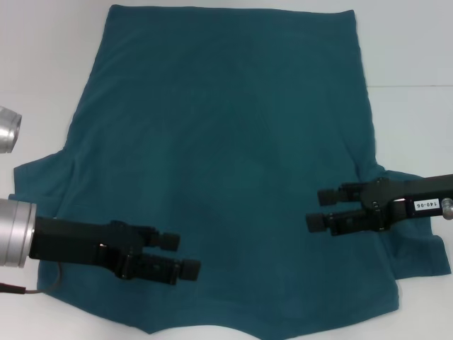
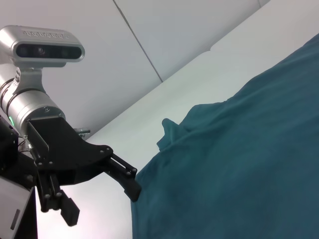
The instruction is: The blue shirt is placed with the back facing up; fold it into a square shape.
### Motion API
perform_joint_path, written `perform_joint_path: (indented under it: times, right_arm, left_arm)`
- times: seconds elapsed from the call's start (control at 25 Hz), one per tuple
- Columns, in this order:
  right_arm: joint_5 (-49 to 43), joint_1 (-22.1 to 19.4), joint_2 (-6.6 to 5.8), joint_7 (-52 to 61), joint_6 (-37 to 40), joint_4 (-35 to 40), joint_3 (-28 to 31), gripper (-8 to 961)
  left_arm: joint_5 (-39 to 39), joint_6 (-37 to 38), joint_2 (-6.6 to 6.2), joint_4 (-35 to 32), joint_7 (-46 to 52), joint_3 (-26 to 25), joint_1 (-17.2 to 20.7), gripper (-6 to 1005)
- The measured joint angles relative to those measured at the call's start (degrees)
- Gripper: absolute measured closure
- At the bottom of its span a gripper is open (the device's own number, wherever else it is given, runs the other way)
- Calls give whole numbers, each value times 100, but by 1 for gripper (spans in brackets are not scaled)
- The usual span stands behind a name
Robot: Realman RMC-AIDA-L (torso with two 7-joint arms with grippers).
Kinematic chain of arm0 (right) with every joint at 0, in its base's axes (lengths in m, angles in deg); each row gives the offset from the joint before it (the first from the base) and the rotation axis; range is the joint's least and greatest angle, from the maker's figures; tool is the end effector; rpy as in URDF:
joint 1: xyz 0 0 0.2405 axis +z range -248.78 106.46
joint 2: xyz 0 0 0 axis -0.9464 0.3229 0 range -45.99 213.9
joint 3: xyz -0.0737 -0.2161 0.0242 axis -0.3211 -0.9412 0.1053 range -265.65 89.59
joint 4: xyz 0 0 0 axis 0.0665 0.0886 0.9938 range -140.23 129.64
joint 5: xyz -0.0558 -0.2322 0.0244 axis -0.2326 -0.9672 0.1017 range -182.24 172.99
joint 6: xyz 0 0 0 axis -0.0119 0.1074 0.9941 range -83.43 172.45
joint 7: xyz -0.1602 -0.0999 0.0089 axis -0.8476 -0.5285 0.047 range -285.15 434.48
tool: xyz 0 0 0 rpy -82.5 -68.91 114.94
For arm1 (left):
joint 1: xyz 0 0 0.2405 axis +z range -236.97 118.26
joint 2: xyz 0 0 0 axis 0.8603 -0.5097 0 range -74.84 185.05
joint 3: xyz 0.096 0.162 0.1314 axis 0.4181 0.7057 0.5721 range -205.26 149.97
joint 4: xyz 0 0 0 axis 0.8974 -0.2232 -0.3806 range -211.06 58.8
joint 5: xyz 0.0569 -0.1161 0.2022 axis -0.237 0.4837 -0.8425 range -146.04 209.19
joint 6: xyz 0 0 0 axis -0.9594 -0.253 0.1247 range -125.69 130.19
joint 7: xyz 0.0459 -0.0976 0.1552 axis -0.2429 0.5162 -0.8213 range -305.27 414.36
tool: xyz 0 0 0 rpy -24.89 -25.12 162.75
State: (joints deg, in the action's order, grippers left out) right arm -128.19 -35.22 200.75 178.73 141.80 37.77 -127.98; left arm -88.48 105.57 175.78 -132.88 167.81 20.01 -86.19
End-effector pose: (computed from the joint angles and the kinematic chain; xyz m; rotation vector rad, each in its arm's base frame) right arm 0.2173 0.3624 -0.0065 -2.8630 1.0147 0.5538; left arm -0.2130 0.3222 -0.0062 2.8613 1.1270 0.5141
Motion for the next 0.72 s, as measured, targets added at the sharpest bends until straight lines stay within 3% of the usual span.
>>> perform_joint_path:
  times: [0.72]
  right_arm:
    - [-1, -28, 19, -29, -139, 0, 6, 38]
  left_arm:
    - [2, -14, -23, -3, -6, -11, -9, 65]
